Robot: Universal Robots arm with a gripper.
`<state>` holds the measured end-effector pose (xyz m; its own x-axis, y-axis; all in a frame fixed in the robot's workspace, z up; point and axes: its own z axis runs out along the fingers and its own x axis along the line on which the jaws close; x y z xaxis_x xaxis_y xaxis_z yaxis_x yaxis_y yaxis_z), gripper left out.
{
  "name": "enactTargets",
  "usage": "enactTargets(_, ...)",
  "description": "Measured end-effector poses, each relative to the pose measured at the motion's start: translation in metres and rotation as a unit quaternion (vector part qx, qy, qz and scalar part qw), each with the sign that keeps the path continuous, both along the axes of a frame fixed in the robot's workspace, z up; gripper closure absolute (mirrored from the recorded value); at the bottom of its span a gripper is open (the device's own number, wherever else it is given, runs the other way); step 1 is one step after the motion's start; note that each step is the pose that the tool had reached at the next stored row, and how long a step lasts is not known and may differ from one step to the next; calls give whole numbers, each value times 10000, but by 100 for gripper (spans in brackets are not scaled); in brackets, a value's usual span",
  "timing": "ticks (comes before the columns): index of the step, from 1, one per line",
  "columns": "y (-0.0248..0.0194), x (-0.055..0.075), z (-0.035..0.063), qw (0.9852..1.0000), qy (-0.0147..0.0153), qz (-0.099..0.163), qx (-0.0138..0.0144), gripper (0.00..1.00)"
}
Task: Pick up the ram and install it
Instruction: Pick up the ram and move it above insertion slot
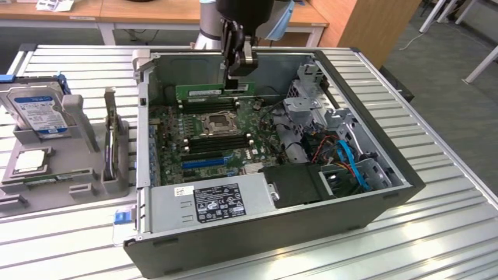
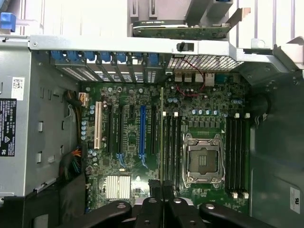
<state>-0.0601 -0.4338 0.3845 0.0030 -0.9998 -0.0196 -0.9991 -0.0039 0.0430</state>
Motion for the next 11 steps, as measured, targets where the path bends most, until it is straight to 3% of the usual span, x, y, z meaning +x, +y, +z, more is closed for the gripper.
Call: enactTargets(11, 0, 0, -200, 10000, -1, 0, 0, 89)
